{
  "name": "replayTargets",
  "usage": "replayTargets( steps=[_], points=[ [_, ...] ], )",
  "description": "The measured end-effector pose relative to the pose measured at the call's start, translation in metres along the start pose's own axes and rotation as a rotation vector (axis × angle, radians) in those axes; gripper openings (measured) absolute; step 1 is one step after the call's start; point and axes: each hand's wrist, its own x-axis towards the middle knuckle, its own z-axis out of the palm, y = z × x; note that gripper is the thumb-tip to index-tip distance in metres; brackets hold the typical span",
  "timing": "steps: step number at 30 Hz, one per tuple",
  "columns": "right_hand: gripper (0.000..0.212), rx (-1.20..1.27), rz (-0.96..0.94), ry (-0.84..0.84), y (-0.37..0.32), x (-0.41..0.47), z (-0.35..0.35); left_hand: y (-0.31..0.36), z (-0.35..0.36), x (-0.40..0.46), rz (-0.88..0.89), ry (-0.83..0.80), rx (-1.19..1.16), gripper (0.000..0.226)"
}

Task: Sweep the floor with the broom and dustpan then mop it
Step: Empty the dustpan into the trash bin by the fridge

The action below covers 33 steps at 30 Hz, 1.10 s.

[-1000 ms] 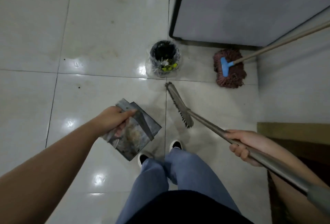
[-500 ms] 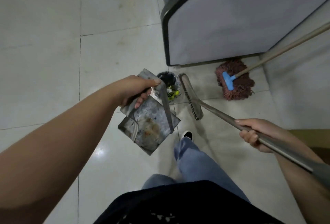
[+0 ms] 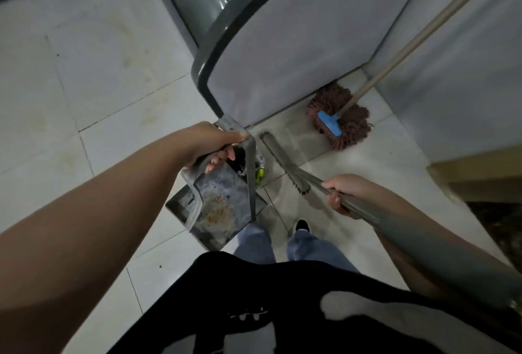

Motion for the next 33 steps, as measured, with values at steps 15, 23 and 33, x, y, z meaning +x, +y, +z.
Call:
replayTargets(
  steps=[15, 23, 33],
  points=[
    [0.037, 0.112, -0.014, -0.012, 0.004, 0.043, 0.054, 0.077, 0.001, 0.091, -0.078, -0.208, 0.294, 0.050],
    [0.032, 0.157, 0.006, -0.047, 0.008, 0.069, 0.054, 0.119, 0.039, 0.148, -0.037, -0.203, 0.409, 0.043],
    [0.025, 0.219, 0.066, -0.126, 0.013, 0.087, 0.045, 0.141, 0.062, 0.149, -0.130, -0.284, 0.500, 0.047]
  ],
)
